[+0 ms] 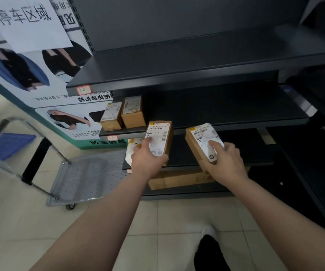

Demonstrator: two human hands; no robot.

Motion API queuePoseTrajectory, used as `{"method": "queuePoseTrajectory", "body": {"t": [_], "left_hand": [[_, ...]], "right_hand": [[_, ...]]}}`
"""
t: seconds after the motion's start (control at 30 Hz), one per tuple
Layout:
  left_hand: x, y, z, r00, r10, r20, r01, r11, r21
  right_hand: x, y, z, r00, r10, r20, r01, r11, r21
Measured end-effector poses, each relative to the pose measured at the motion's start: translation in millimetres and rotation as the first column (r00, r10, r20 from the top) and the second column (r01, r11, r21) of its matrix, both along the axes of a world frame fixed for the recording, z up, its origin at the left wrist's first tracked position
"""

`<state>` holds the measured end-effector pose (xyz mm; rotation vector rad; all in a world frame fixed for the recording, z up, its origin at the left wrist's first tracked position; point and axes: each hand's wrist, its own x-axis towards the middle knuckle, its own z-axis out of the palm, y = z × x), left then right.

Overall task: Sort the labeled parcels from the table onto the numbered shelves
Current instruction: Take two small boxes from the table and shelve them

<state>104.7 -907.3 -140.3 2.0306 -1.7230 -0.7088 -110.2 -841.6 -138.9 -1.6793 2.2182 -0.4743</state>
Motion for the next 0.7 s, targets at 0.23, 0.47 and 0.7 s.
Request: {"method": "queuePoseTrajectory", "body": {"t": [0.23, 0.47, 0.7], "left_hand": [[-31, -99, -1, 0.996, 0.074, 0.055, -0.076, 0.996, 0.038], [-61, -159, -26, 0.986, 0.076, 0.150, -0.081, 0.996, 0.031], [-54, -161, -27, 0.825, -0.112, 0.554, 0.207, 0.972, -0.112]], "right_hand": [[-42, -113, 0, 0.995, 0.098, 0.006, -0.098, 0.995, 0.001], [-59, -175, -19, 0.978, 0.206, -0.043, -0.204, 0.978, 0.030], [-61, -207, -27, 0.972, 0.235, -0.026, -0.231, 0.968, 0.100]]}}
